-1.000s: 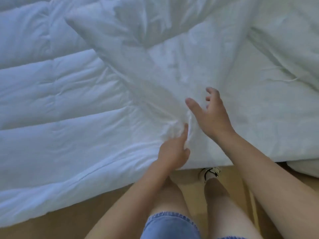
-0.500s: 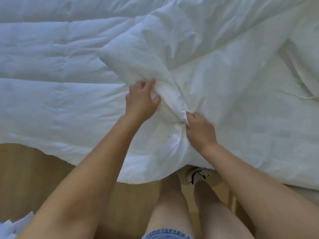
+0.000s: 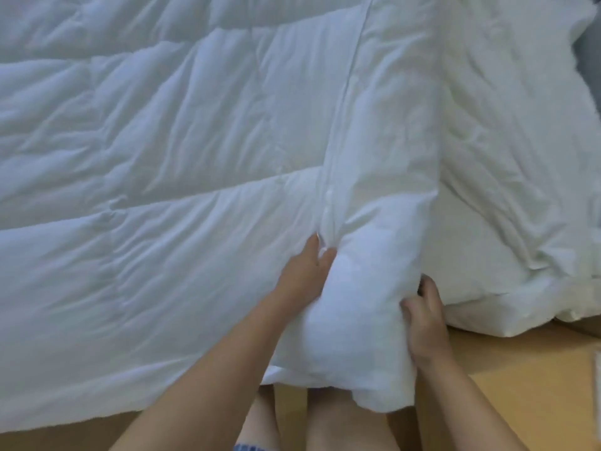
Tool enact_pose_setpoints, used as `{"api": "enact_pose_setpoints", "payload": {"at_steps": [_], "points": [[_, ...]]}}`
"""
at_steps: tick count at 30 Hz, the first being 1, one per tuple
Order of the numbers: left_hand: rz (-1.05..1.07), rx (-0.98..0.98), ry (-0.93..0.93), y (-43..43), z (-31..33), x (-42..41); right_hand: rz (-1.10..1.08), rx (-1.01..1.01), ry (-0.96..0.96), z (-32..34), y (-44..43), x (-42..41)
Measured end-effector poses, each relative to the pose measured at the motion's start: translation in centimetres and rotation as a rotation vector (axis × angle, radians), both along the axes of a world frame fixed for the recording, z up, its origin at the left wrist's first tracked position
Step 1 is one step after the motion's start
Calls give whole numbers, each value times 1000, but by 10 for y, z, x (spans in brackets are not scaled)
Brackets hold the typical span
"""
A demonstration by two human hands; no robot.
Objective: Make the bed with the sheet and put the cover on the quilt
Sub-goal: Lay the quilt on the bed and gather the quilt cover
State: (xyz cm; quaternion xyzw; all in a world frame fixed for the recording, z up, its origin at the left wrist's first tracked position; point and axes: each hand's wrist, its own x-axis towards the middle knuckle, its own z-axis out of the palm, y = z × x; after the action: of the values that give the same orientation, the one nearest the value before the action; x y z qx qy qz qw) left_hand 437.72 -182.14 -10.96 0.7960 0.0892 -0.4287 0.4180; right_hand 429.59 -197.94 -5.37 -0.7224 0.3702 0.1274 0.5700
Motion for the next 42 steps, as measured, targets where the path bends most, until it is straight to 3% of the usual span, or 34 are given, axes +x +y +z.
{"api": "enact_pose_setpoints", "payload": {"at_steps": [2, 4, 7, 10, 13, 17, 21, 26, 31, 35, 37, 42], "points": [[-102, 27, -75, -15, 12, -12, -184, 4, -3, 3, -8, 36], [-170, 23, -185, -22, 32, -8, -133, -100, 38, 7, -19, 70], [-199, -143, -239, -27, 63, 5, -41, -182, 45, 14, -32, 111], [-237, -236, -196, -45, 87, 13, 41, -52, 67, 21, -45, 149], [-164, -267, -96, -78, 101, 17, 157, 3, 139, 29, -55, 179], [134, -422, -51, -72, 125, 11, 294, -263, 131, 36, -30, 212], [494, -419, -189, 8, 140, 0, 565, -260, -44, 56, 82, 226], [1034, -381, -383, 154, 179, -24, 856, -127, -228, 101, 284, 219], [1277, -192, -511, 292, 215, -76, 1247, -36, -312, 138, 482, 161], [1323, -165, -457, 351, 208, -119, 1612, -9, -301, 122, 553, 106], [1290, -159, -445, 357, 197, -124, 1599, 52, -284, 105, 551, 102], [990, -23, -475, 307, 168, -92, 1241, 171, -349, 81, 468, 140]]}}
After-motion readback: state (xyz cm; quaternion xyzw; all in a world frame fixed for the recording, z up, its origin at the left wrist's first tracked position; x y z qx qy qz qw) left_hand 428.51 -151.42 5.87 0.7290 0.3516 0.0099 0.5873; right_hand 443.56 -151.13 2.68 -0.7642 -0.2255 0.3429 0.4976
